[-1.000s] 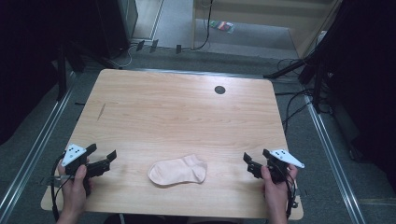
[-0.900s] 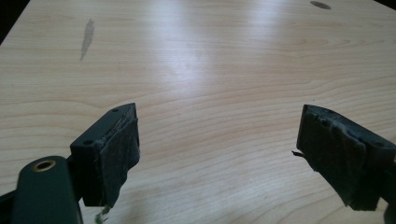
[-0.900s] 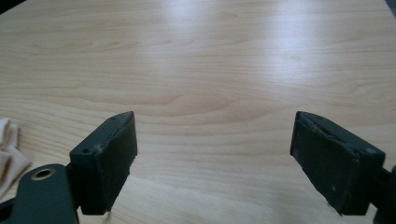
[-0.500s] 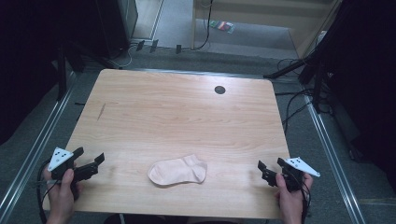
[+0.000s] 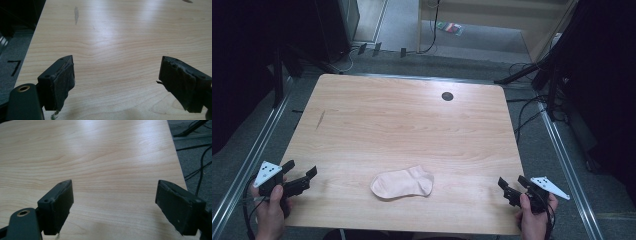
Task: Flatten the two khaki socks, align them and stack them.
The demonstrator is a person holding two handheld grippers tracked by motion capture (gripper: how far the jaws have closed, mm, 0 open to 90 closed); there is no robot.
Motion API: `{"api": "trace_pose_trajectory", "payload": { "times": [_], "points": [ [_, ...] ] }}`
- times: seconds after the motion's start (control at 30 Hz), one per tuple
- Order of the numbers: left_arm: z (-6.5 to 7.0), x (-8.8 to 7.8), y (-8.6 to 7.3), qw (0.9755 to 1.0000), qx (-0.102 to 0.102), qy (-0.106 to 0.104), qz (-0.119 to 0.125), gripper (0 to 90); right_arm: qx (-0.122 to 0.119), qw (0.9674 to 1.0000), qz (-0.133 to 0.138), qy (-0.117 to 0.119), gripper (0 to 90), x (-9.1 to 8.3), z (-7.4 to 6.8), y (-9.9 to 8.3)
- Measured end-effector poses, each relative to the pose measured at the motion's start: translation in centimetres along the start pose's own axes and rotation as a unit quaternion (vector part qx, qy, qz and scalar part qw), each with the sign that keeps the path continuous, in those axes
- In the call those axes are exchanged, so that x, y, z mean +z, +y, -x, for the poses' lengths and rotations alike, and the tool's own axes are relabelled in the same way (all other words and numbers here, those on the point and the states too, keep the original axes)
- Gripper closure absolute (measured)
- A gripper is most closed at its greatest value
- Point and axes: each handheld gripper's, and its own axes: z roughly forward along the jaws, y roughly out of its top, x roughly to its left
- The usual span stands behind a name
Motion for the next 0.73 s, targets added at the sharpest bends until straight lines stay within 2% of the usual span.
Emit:
{"api": "trace_pose_trajectory", "payload": {
  "times": [0.07,0.13,0.2,0.3,0.4,0.73],
  "points": [
    [0.06,0.01,-0.01,1.0000,0.004,-0.002,0.000,13.3,-0.004,1.0000,0.007,0.001,15.1,-0.20,-0.15,-0.12],
    [-0.01,0.08,0.03,1.0000,0.002,-0.004,-0.003,13.3,-0.014,0.9999,0.004,0.002,15.1,-0.15,-0.28,-0.12],
    [-0.13,0.10,0.05,0.9999,-0.005,-0.009,-0.004,13.3,-0.014,0.9999,-0.001,0.001,15.1,-0.06,-0.33,-0.09],
    [-0.21,0.22,0.09,0.9999,-0.011,-0.011,-0.007,13.3,-0.006,1.0000,0.000,0.001,15.1,-0.10,-0.15,-0.08],
    [-0.19,0.26,0.11,0.9999,-0.009,-0.011,-0.008,13.3,0.004,1.0000,0.000,0.004,15.1,-0.10,0.03,-0.06],
    [-0.19,0.33,0.15,0.9998,-0.008,-0.015,-0.013,13.3,0.010,0.9999,0.000,0.003,15.0,-0.06,0.16,-0.04]
  ]
}}
